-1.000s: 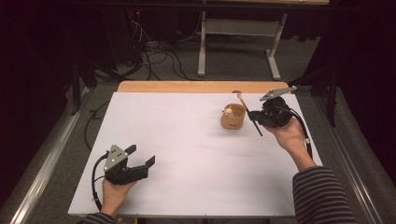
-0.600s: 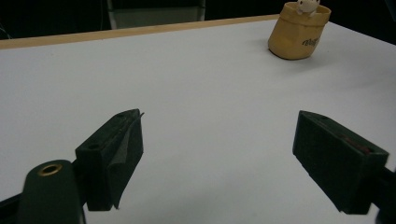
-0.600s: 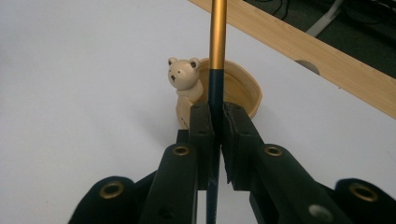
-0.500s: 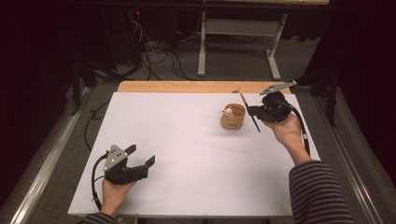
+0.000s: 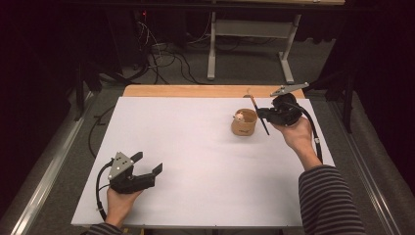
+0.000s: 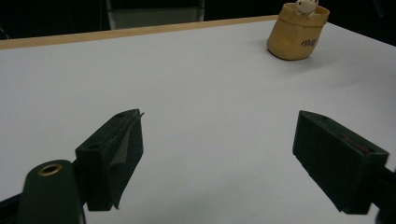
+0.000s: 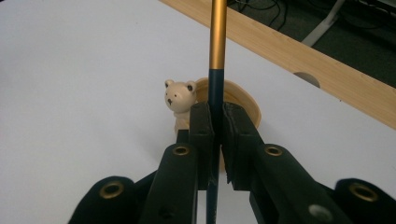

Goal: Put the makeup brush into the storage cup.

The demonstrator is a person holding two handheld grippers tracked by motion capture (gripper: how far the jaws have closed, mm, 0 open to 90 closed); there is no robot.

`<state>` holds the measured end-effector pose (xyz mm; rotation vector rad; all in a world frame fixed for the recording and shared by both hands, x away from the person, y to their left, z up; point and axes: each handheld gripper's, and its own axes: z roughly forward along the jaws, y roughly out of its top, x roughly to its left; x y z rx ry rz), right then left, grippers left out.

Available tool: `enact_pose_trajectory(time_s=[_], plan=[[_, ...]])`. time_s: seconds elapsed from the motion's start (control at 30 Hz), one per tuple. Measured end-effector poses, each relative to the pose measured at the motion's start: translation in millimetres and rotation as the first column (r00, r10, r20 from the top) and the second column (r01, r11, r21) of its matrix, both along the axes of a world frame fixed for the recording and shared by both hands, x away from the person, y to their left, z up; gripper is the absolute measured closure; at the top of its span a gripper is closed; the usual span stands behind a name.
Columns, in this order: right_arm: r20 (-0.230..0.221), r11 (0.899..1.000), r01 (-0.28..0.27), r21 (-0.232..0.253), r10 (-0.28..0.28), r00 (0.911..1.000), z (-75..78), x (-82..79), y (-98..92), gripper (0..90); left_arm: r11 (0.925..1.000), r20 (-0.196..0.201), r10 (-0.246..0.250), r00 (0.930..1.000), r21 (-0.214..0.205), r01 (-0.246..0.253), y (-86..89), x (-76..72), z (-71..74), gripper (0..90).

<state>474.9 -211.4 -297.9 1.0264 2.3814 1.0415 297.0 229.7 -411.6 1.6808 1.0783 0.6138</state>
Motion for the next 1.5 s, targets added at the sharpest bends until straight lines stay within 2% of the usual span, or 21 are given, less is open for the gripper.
enact_pose_trajectory(time_s=[0.57, 1.0, 1.2, 1.3, 1.5], plan=[[0.018, 0.998, 0.012, 0.057, -0.013, 0.9998, 1.3, 14.5, 13.5, 85.2, 1.0, -0.002, -0.007, 1.0, 0.003, 0.007, -1.4, 0.7, -0.1, 16.8], [0.006, 0.996, 0.03, 0.084, -0.03, 0.9995, 0.0, 24.2, 19.1, 85.2, 1.0, -0.005, -0.005, 1.0, -0.001, 0.005, -1.7, 1.2, -0.1, 16.8], [0.001, 0.993, 0.044, 0.111, -0.044, 0.999, -1.3, 29.0, 19.3, 85.2, 1.0, -0.004, -0.006, 1.0, -0.003, 0.006, -1.7, 1.4, -0.2, 16.8], [0.006, 0.989, 0.051, 0.136, -0.052, 0.9986, -1.6, 31.2, 18.2, 85.2, 1.0, -0.006, -0.008, 1.0, -0.003, 0.008, -1.9, 1.1, 0.0, 16.8], [0.023, 0.987, 0.056, 0.151, -0.06, 0.9979, -4.5, 35.1, 19.7, 85.2, 1.0, -0.006, -0.009, 0.9999, -0.003, 0.009, -2.5, 1.4, -0.2, 16.9]])
